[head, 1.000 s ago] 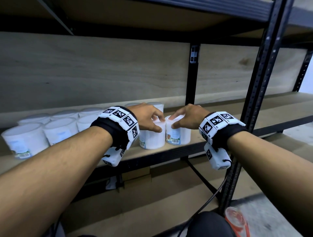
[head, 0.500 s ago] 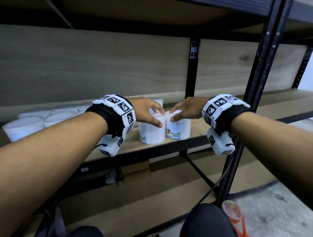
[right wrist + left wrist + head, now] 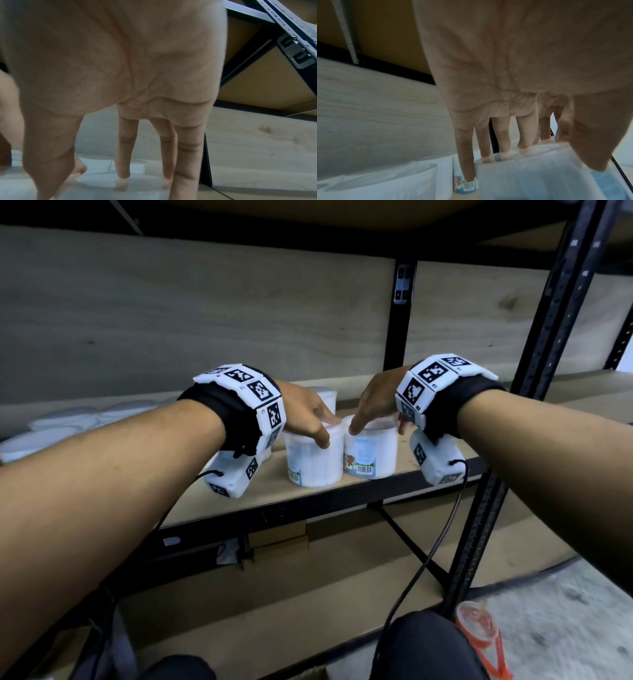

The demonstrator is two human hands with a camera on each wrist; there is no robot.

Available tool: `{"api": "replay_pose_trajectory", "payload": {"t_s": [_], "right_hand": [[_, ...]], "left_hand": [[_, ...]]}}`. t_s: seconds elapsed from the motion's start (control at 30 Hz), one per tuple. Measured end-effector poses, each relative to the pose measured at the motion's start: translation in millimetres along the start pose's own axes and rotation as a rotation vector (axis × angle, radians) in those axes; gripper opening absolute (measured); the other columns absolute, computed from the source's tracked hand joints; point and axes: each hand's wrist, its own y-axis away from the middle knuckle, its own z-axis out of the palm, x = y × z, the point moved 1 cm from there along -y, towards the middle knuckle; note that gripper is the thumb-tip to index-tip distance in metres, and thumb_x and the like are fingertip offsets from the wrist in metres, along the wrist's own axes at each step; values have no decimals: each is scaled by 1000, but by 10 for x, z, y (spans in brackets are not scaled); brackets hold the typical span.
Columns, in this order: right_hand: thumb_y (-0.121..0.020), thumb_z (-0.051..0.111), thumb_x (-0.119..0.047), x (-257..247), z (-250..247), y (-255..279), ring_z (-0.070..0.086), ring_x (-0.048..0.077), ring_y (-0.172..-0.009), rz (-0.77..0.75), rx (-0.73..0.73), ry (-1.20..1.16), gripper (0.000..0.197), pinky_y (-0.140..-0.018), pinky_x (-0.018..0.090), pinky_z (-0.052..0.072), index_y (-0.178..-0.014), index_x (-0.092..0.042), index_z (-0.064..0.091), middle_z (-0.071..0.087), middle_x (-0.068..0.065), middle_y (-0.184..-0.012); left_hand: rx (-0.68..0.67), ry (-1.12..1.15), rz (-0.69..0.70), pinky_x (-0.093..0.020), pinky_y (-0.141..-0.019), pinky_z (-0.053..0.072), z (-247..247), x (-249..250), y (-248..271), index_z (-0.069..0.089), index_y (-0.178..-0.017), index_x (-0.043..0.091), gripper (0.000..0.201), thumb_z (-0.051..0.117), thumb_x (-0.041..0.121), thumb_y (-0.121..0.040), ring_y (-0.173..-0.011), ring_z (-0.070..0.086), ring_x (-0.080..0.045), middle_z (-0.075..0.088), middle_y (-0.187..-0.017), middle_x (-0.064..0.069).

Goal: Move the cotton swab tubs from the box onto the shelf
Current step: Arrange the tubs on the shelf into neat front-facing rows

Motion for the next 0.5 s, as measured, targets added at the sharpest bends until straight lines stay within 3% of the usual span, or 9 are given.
{"api": "replay_pose_trajectory", "payload": {"t_s": [0.07,0.17,0.27,0.4,0.5], "right_hand": [[-69,82,-48,4,-14,6,66,30,-100,1,-2,3,61,-92,45,55,-118,-15,68,65,10,-118],[-67,83,-47,7,-20,-6,67,30,-98,-13,-21,7,58,-89,46,57,-115,-17,69,66,10,-115],[-65,84,-45,-1,-23,0,69,33,-95,-25,-62,-26,55,-82,48,59,-114,-22,71,65,7,-117],[-70,82,-34,9,-22,7,68,34,-100,-78,-99,-57,41,-82,48,60,-109,-32,72,64,2,-116],[-68,80,-29,38,16,-18,67,28,-101,-102,-113,-73,34,-82,48,59,-99,-35,71,68,1,-110]], "left_hand": [[-7,35,1,-32,-110,37,-26,-4,-11,45,-140,46,63,66,50,-81,-121,51,-13,55,-133,14],[-33,96,4,-26,-97,43,-56,2,-21,52,-137,43,60,71,47,-80,-108,53,-10,55,-114,18],[-43,170,-1,-33,-94,52,-89,10,2,62,-127,42,50,75,45,-79,-105,56,-11,59,-102,21],[-54,241,-42,-43,-82,60,-66,-20,34,74,-110,37,50,81,57,-64,-109,62,-18,67,-113,15],[-10,231,-92,-39,-72,62,-28,-18,-2,77,-98,39,68,78,77,-43,-115,60,-23,66,-121,12]]}}
